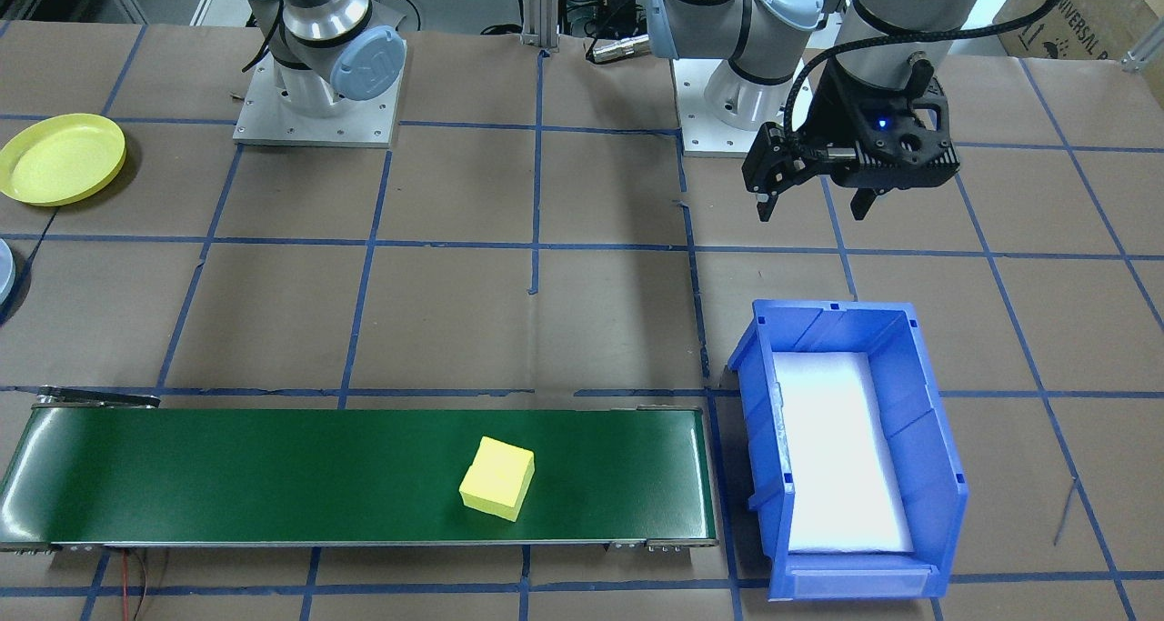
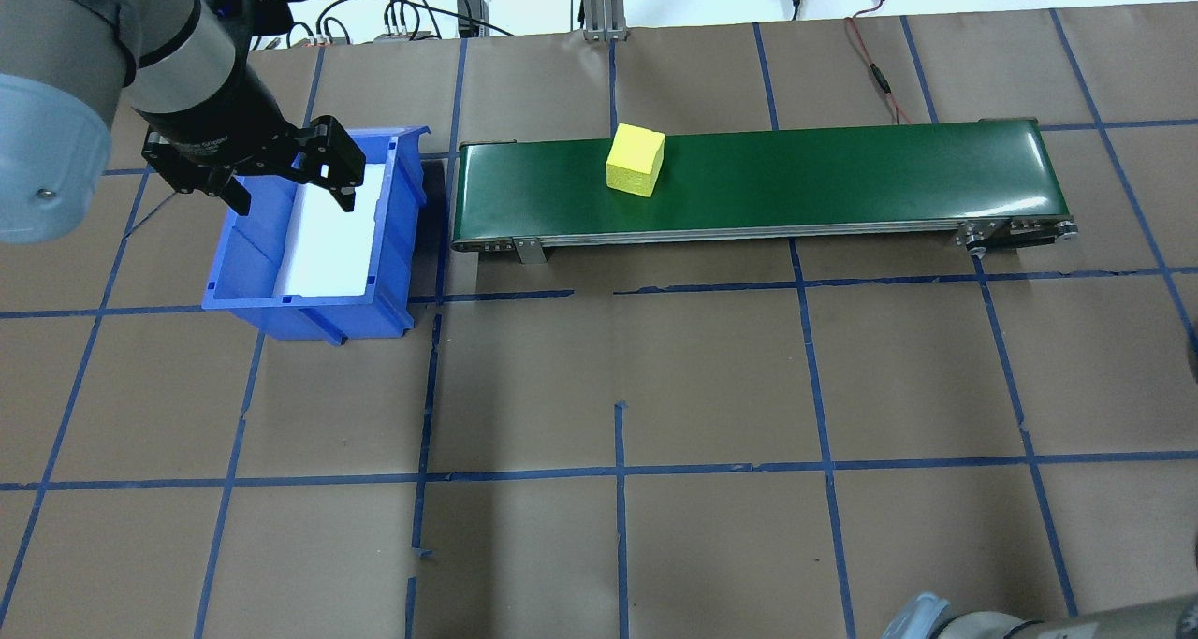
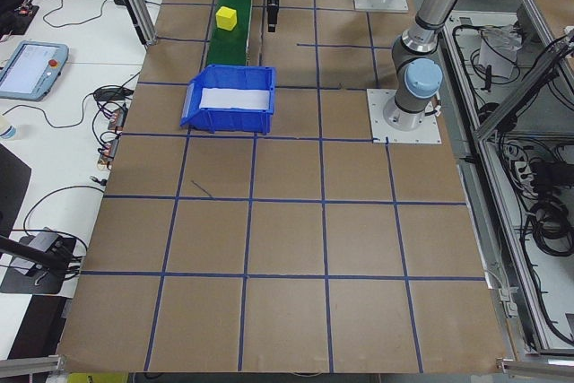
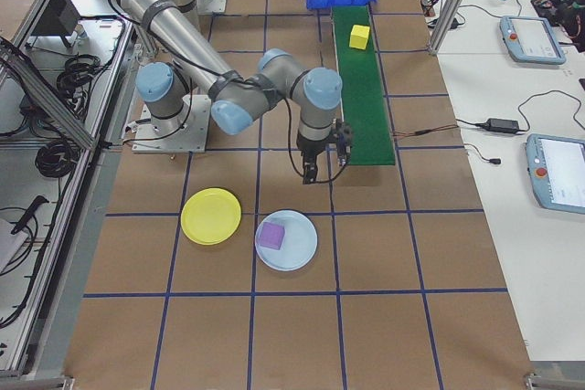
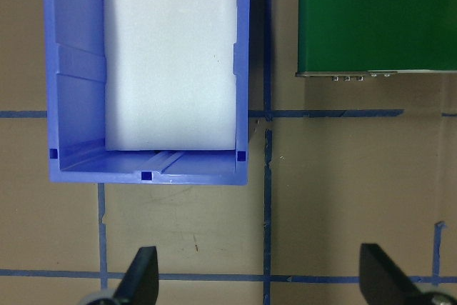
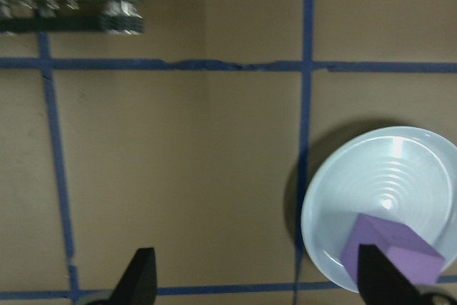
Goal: Move block left to right into plate
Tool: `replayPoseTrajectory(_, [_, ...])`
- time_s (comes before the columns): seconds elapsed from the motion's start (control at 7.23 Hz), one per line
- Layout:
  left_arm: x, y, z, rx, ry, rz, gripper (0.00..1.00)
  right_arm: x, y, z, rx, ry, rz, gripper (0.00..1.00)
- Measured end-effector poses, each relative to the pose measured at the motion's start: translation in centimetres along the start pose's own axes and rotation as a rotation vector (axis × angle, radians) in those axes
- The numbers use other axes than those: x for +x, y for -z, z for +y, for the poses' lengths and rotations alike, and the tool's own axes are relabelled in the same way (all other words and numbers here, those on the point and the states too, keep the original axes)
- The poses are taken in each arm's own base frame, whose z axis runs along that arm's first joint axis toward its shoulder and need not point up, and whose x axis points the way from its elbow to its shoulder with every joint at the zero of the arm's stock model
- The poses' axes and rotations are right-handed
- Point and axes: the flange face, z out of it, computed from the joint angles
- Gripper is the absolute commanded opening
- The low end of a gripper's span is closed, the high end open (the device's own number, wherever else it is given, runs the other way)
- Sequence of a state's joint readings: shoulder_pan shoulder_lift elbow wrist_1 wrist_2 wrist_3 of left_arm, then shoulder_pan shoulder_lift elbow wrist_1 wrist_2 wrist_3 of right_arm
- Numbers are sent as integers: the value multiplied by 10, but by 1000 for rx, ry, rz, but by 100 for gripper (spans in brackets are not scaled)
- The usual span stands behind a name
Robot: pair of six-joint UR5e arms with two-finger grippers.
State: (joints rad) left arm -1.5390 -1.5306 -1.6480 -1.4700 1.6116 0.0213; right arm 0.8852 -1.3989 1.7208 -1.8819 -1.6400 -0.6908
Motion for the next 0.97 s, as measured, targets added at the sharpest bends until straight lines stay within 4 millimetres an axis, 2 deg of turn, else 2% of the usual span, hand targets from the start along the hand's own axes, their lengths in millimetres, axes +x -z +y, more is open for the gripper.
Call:
replayPoseTrajectory(0.14, [0, 1, 0, 3, -2, 1, 100, -52, 2, -29, 38, -34, -72, 100])
replayPoseTrajectory(0.41, [0, 4, 0, 12, -6, 9, 100, -130, -2, -74, 130, -72, -227, 100])
replayPoseTrajectory(0.69, [0, 5, 0, 16, -7, 10, 100, -202, 4, -103, 204, -146, -316, 100])
replayPoseTrajectory(0.83, [-1, 6, 0, 17, -6, 10, 100, -232, 6, -112, 214, -189, -348, 100])
replayPoseTrajectory(0.97, [-1, 6, 0, 17, -6, 10, 100, -253, 5, -117, 212, -204, -379, 100])
